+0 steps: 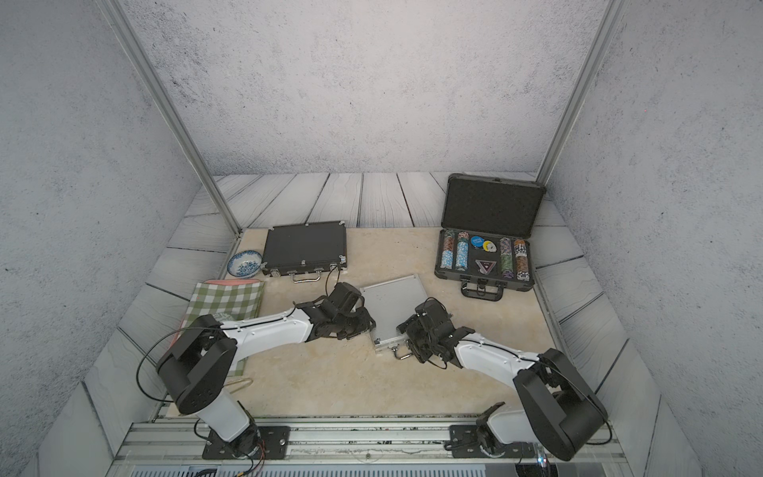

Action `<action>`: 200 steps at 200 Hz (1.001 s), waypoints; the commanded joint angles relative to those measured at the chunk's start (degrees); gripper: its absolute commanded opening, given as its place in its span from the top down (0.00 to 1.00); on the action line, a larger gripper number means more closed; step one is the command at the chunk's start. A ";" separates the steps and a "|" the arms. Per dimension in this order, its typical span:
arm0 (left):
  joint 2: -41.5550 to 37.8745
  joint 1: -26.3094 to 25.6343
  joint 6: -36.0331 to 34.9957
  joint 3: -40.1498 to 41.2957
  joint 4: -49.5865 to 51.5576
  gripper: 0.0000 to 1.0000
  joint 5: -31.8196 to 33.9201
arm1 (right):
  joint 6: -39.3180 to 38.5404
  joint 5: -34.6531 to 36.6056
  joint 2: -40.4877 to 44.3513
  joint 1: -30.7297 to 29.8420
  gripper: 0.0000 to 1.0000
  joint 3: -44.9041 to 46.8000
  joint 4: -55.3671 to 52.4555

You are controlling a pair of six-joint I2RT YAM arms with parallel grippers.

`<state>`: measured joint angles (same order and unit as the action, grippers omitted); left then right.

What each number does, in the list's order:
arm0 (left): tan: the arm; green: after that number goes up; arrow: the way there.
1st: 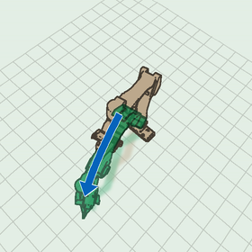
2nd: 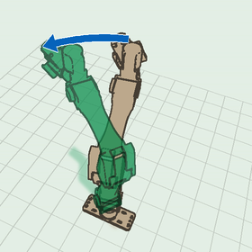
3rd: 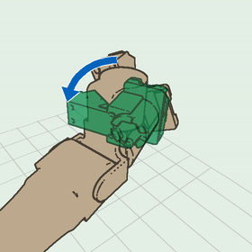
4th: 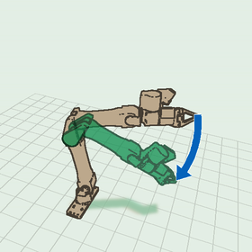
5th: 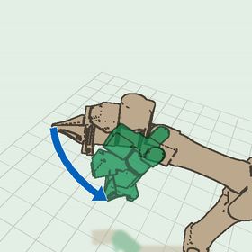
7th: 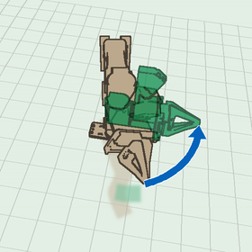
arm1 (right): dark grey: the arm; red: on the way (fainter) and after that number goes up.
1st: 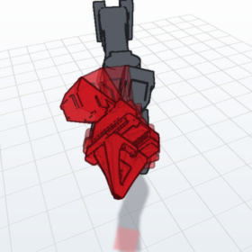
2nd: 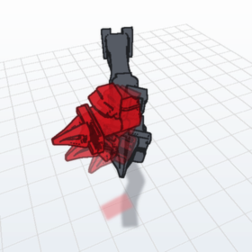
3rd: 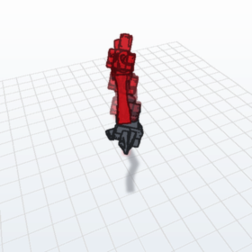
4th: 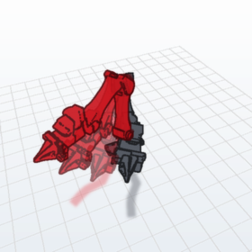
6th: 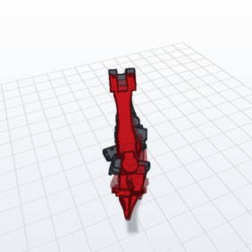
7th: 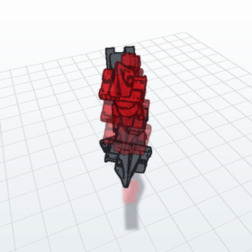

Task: Close the poker set cases
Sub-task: Fasten the fastener on the poker set case.

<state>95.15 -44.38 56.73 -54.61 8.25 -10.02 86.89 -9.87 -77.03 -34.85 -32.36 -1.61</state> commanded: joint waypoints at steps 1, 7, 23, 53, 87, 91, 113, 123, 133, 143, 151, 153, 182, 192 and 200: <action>0.76 0.17 -1.18 2.97 7.92 0.61 3.34 | 1.09 2.80 -0.93 -0.66 0.23 -1.13 -2.20; 0.70 0.17 -1.18 3.07 7.80 0.61 3.34 | 1.17 3.07 -0.99 -0.71 0.23 -1.13 -2.13; 0.49 0.17 -1.19 3.28 7.74 0.63 3.34 | 1.50 3.52 -1.48 -0.82 0.24 -0.87 -1.53; 0.17 0.17 -1.23 3.70 7.54 0.64 3.17 | 1.18 4.22 -3.10 -1.01 0.26 0.15 1.43; -0.23 0.17 -1.28 4.14 7.60 0.66 3.08 | 0.18 5.68 -5.31 -1.36 0.29 2.83 5.47; -0.28 0.17 -1.24 4.18 7.54 0.66 3.08 | 0.12 5.85 -5.50 -1.36 0.30 3.26 6.06; -0.63 0.17 -1.11 4.57 7.55 0.66 3.19 | -0.41 6.35 -6.34 -1.52 0.32 4.82 7.89; -0.68 0.17 -1.07 4.68 7.57 0.66 3.32 | -0.49 6.11 -6.38 -1.54 0.32 5.27 8.47; -0.75 0.17 -1.01 4.69 7.77 0.66 3.34 | -0.79 5.96 -6.14 -1.62 0.32 5.33 8.43; -0.84 0.17 -1.01 4.65 7.93 0.66 3.51 | -1.35 5.93 -5.79 -1.69 0.32 5.08 7.94; -0.87 0.17 -1.01 4.39 8.17 0.66 3.69 | -2.04 5.87 -5.26 -1.71 0.32 4.66 7.38; -0.90 0.17 -1.07 4.35 8.29 0.66 3.76 | -2.20 5.84 -5.11 -1.69 0.32 4.60 7.23; -1.54 0.43 -2.54 2.57 10.73 0.64 5.41 | -8.54 5.39 -1.96 -1.69 0.31 0.81 1.87; -1.85 0.48 -3.23 2.10 11.61 0.63 6.11 | -12.11 5.21 -0.55 -1.66 0.30 -1.17 -1.32; -2.00 0.48 -3.78 1.59 12.20 0.62 6.56 | -15.06 5.29 0.27 -1.62 0.30 -2.68 -3.58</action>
<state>92.97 -43.99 55.75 -53.23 9.39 -6.46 81.17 -6.22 -79.59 -36.32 -31.73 6.07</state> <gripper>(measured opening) 0.373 0.697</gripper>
